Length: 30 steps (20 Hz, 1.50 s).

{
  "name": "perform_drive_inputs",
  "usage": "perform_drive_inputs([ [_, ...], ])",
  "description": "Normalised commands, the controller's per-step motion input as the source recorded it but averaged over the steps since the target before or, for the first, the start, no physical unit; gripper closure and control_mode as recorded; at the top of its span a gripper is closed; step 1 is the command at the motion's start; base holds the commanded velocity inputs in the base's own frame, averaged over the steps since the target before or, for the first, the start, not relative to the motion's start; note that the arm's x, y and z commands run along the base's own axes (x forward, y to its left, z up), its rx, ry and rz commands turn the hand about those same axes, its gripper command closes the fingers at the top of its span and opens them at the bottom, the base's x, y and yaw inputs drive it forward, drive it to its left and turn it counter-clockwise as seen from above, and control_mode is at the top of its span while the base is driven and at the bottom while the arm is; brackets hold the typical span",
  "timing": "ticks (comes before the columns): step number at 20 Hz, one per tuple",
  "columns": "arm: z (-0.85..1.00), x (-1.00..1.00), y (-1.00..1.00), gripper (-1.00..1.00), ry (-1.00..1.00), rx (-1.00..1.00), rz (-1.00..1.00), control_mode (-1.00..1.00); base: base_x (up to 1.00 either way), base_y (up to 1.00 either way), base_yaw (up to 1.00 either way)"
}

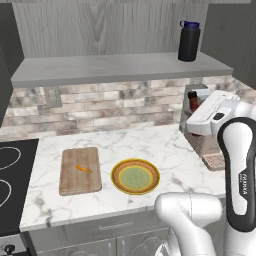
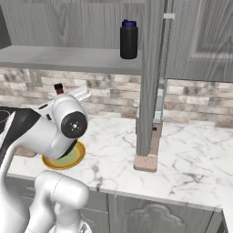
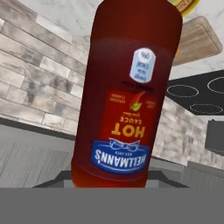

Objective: Pick the shrimp from the plate and place it on the cutting board. Then pick the condiment bottle from the cabinet and place it next to the cutting board.

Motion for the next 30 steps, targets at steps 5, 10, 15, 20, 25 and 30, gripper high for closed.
perform_drive_inputs([
  [5, -0.14, -0.21, 0.12, 1.00, 0.00, 0.05, 0.02, -1.00, 0.00, 0.00, 0.00],
  [10, -0.03, -0.02, 0.02, 1.00, 0.00, 0.00, 0.00, -1.00, 0.00, 0.00, 0.00],
  [15, -0.07, 0.00, 0.00, 1.00, 0.00, 0.00, 0.00, -1.00, 0.00, 0.00, 0.00],
  [20, -0.30, 0.00, -0.02, 1.00, 0.00, 0.00, 0.00, -1.00, 0.00, 0.00, 0.00],
  [25, -0.50, 0.00, 0.00, 1.00, 0.00, 0.00, 0.03, -1.00, 0.00, 0.00, 0.00],
  [30, -0.56, 0.00, 0.00, 1.00, -0.02, 0.03, 0.06, -1.00, 0.00, 0.00, 0.00],
])
